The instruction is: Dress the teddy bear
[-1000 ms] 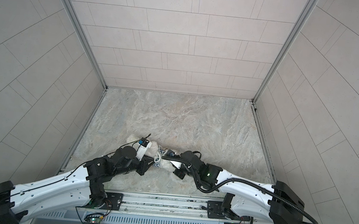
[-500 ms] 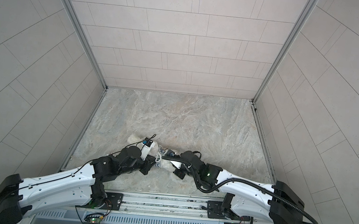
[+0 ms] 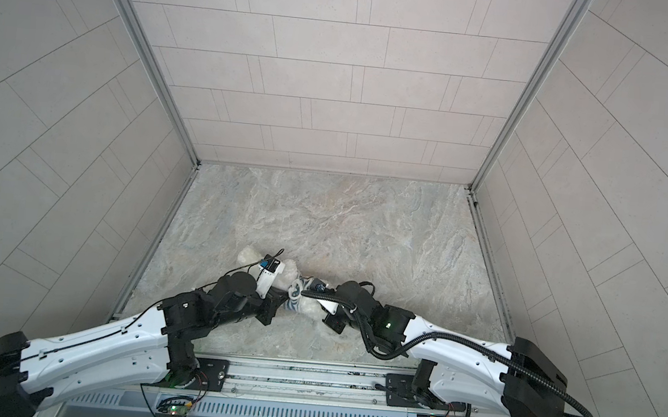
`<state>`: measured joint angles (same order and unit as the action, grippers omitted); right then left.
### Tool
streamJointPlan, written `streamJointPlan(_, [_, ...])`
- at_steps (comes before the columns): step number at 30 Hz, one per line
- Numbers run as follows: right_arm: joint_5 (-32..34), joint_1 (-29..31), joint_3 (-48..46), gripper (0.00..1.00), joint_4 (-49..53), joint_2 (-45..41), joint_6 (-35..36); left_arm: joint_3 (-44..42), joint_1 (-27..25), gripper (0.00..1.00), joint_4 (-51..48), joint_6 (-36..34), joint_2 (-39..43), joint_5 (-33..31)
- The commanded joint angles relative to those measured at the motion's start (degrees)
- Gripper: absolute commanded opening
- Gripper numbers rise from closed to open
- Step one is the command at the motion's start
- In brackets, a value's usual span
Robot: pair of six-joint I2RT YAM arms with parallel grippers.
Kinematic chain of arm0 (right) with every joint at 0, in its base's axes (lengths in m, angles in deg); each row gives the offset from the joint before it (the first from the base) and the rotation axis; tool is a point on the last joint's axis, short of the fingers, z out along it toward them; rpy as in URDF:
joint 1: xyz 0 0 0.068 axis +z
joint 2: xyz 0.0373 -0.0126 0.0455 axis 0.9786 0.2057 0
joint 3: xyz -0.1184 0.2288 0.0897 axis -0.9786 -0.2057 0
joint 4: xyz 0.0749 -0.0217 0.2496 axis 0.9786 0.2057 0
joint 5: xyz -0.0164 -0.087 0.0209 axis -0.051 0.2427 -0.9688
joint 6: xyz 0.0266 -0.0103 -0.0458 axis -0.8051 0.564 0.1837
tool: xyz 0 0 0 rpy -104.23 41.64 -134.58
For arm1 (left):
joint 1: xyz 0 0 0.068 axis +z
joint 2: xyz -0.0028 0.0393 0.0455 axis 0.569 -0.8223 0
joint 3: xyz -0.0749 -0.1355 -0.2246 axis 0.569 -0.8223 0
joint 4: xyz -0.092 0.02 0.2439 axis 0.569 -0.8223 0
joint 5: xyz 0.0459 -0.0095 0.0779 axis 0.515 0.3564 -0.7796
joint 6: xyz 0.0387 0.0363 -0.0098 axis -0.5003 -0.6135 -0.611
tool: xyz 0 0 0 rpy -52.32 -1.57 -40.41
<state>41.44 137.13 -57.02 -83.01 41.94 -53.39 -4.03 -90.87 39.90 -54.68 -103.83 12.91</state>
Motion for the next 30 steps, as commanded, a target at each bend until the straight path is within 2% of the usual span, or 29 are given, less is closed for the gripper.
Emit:
streamJointPlan(1, [3.96, 0.24, -0.2, 0.0, 3.83, -1.34, 0.34, 3.45, -0.24, 0.0, -3.07, -1.66, 2.61, -1.02])
streamJointPlan(8, [6.57, 1.24, -1.8, 0.0, 5.94, -5.09, 1.42, 3.41, -0.29, 0.0, -3.22, -2.5, 5.02, -4.24])
streamJointPlan(15, [7.21, 6.45, 0.19, 0.0, 6.97, -4.66, 4.42, 2.35, -0.25, 0.0, 0.39, -5.12, 0.93, -2.86])
streamJointPlan(22, [7.42, 8.36, 1.96, 0.0, 5.44, -1.71, 4.7, 0.91, -0.24, 0.19, 5.45, -6.09, -0.98, -3.37])
streamJointPlan(26, [7.72, 8.58, 2.67, 0.0, 5.85, -1.15, 4.8, 1.73, -0.27, 0.13, 5.38, -6.82, -2.82, -2.99])
streamJointPlan(30, [8.24, 8.59, 2.53, 0.0, 6.39, -1.96, 4.71, 1.96, -0.31, 0.18, 3.55, -6.46, -3.42, -3.11])
